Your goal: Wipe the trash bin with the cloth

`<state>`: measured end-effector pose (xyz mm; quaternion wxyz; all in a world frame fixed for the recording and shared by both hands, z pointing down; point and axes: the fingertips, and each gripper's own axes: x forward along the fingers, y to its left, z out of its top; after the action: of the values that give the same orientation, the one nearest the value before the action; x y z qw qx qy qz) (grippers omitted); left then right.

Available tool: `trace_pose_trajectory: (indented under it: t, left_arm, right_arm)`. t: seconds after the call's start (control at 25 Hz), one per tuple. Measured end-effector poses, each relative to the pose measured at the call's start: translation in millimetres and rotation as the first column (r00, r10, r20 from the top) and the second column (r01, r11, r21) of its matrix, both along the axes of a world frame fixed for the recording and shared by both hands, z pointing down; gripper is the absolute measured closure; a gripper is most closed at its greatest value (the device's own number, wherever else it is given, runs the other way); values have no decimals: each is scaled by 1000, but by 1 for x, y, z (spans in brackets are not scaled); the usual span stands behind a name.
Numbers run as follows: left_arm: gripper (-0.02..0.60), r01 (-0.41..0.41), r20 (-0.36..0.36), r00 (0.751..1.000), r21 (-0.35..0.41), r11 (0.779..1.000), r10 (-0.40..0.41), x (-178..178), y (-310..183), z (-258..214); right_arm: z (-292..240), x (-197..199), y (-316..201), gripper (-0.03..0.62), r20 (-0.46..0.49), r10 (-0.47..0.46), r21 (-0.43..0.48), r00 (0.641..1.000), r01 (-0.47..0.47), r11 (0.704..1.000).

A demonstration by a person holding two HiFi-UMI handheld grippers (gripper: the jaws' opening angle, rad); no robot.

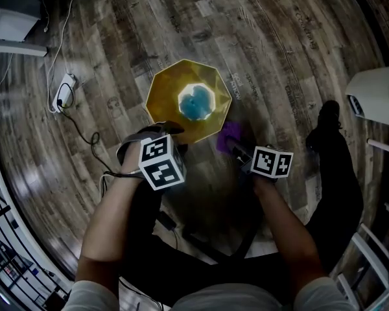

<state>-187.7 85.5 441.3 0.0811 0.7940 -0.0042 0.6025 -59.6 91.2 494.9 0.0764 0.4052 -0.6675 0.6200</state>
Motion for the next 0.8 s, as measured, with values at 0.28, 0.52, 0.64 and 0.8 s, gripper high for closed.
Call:
trace_pose_trajectory:
  t: [0.28,0.52,0.64,0.8]
  left_arm:
    - [500,-38,29,999,-42,998,39,12,10,12]
    - [511,-10,17,1000,-107,994,12,23,15,12]
    - [511,17,12,1000,-134,991,-15,28,15,12]
    - [512,44,2,999,-154,987,-44,38,13,11]
  right_arm:
    - [-11,0,11,433,43,60,-11,997,-60,998]
    - [-30,9,0,433,91,134,31,987,-137,990]
    - [-48,8,-7,433,141,168,65,976,-178,982]
    - [-60,1,-12,433,205,200,87,958,-221,971]
